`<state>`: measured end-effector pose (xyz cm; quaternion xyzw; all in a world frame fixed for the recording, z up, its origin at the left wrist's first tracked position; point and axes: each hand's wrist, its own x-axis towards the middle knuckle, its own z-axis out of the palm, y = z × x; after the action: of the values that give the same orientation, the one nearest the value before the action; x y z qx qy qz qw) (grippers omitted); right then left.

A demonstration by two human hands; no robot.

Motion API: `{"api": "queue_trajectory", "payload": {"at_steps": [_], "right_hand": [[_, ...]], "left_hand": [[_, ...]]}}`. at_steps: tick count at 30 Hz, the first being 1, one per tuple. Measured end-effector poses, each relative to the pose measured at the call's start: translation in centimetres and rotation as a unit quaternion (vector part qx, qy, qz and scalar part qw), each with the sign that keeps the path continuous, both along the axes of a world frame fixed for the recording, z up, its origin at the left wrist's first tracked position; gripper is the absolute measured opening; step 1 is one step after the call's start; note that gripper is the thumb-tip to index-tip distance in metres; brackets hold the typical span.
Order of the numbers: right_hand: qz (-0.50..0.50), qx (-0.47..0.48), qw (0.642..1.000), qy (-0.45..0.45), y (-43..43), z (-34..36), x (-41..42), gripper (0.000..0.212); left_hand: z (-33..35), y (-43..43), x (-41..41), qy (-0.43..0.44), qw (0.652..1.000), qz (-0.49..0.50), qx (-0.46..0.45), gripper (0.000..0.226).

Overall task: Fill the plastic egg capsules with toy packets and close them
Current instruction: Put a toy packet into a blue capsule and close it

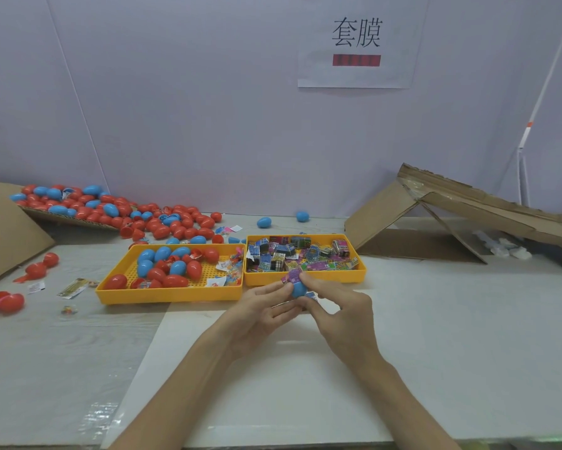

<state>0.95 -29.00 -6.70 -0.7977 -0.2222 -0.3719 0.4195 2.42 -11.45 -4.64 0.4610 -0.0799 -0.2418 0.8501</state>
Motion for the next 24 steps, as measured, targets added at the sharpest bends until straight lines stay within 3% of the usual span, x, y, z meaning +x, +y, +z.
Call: {"api": "queue_trajectory", "payload": {"at_steps": [6, 12, 15, 21, 24], "right_hand": [[-0.008, 0.022, 1.0, -0.008, 0.08, -0.21, -0.06, 0.048], [0.045, 0.059, 0.996, 0.048, 0.04, 0.52, -0.07, 0.05], [0.048, 0.043, 0.996, 0.057, 0.05, 0.6, -0.1, 0.039], [0.02, 0.032, 0.998, 0.045, -0.14, 0.43, -0.16, 0.039], [0.025, 0.047, 0.998, 0.041, -0.11, 0.36, -0.21, 0.04]], "left_hand": [[0.26, 0.04, -0.16, -0.001, 1.0, -0.004, -0.004, 0.039], [0.4, -0.02, -0.23, 0.003, 1.0, 0.004, -0.011, 0.034], [0.29, 0.11, -0.17, -0.003, 1.0, -0.005, -0.018, 0.037], [0.35, 0.19, -0.36, -0.012, 1.0, -0.026, 0.008, 0.057], [0.4, 0.24, -0.45, -0.014, 0.999, -0.031, 0.026, 0.048]]}}
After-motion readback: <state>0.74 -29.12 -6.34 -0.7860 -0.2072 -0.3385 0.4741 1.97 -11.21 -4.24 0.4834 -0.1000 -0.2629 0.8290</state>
